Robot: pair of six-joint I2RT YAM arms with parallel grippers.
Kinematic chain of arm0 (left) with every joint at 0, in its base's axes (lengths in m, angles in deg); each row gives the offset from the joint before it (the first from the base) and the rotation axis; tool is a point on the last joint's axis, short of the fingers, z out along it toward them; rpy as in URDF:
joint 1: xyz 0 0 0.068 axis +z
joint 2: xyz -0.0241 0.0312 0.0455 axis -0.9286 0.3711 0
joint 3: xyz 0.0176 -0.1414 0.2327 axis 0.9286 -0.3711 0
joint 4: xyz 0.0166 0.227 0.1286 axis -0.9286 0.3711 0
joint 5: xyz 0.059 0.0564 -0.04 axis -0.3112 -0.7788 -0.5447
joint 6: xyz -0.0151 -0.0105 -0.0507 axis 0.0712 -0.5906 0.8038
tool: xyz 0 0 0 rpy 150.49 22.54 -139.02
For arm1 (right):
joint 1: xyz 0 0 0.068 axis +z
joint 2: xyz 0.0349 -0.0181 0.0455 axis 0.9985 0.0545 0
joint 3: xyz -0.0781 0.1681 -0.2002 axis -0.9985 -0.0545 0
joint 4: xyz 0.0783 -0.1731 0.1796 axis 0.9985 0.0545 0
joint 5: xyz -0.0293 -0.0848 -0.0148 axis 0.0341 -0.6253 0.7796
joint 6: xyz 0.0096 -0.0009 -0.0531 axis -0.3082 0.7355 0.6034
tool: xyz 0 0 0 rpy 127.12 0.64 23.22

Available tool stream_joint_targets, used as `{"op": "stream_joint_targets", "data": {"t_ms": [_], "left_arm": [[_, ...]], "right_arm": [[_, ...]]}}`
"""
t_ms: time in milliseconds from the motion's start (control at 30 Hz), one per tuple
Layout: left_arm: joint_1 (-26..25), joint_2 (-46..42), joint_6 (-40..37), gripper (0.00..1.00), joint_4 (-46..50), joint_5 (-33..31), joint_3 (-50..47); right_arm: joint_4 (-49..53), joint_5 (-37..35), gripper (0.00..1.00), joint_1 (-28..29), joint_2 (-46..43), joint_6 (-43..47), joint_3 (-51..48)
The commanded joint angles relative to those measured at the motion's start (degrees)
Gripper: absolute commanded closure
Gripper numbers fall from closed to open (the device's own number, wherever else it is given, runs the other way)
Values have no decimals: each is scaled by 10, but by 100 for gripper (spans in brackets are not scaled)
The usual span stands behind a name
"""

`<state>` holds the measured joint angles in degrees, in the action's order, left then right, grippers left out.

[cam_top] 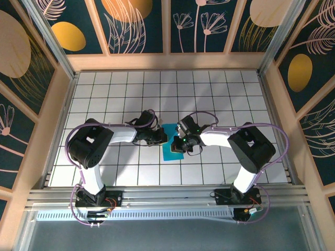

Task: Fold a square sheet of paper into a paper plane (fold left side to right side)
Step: First fold the square sheet of paper in half at the center of the table.

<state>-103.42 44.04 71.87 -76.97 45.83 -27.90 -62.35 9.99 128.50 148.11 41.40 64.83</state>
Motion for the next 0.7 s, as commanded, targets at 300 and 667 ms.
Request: {"op": "stream_joint_targets", "data": {"t_ms": [300,667], "left_arm": [[20,28,-18,100,12,-46,10],[44,45,-33,100,25,-81,46]], "right_arm": [[72,-86,100,-1,38,16,-30],[75,-89,100,-4,32,17,-35]]}}
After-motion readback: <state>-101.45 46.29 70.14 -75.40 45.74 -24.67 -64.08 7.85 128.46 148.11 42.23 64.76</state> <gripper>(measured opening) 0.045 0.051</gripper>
